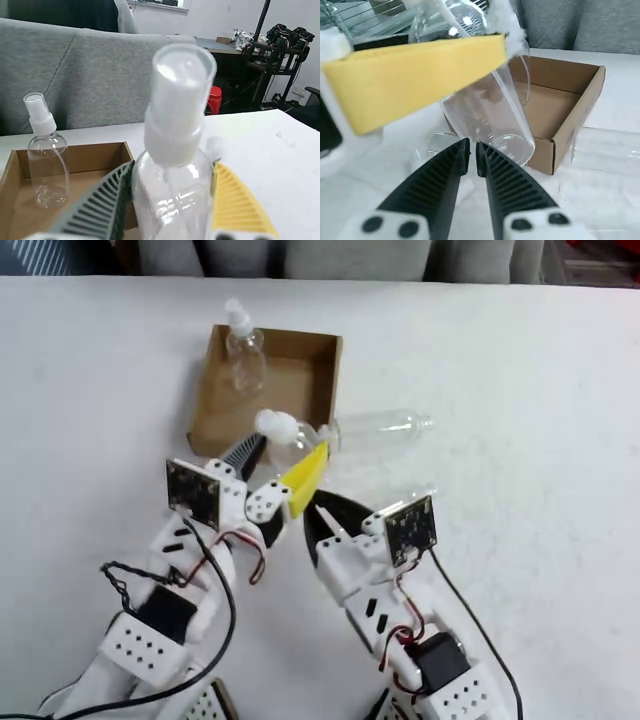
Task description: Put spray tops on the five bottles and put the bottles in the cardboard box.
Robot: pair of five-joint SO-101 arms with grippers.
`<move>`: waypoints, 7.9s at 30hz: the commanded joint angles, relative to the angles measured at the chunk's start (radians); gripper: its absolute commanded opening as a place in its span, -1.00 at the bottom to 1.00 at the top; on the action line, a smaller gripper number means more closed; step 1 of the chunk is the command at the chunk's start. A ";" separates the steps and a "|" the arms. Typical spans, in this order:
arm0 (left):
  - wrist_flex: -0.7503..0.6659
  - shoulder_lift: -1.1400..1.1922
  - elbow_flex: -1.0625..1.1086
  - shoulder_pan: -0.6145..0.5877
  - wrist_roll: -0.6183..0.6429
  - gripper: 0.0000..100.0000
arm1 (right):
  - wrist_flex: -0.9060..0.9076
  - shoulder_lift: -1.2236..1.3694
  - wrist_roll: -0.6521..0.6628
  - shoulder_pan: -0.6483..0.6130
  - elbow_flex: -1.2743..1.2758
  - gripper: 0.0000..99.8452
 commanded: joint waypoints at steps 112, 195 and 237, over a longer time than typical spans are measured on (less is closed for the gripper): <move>-0.790 1.639 -0.769 -0.384 -0.215 -0.64 | 0.140 -0.010 -0.003 0.130 0.037 -0.97; 0.460 0.156 0.069 -0.765 -0.397 -0.77 | 0.294 -0.008 0.150 0.168 0.000 -0.97; 0.423 0.156 0.094 -0.722 -0.451 -0.77 | 0.378 1.348 -0.333 0.568 -0.878 -0.56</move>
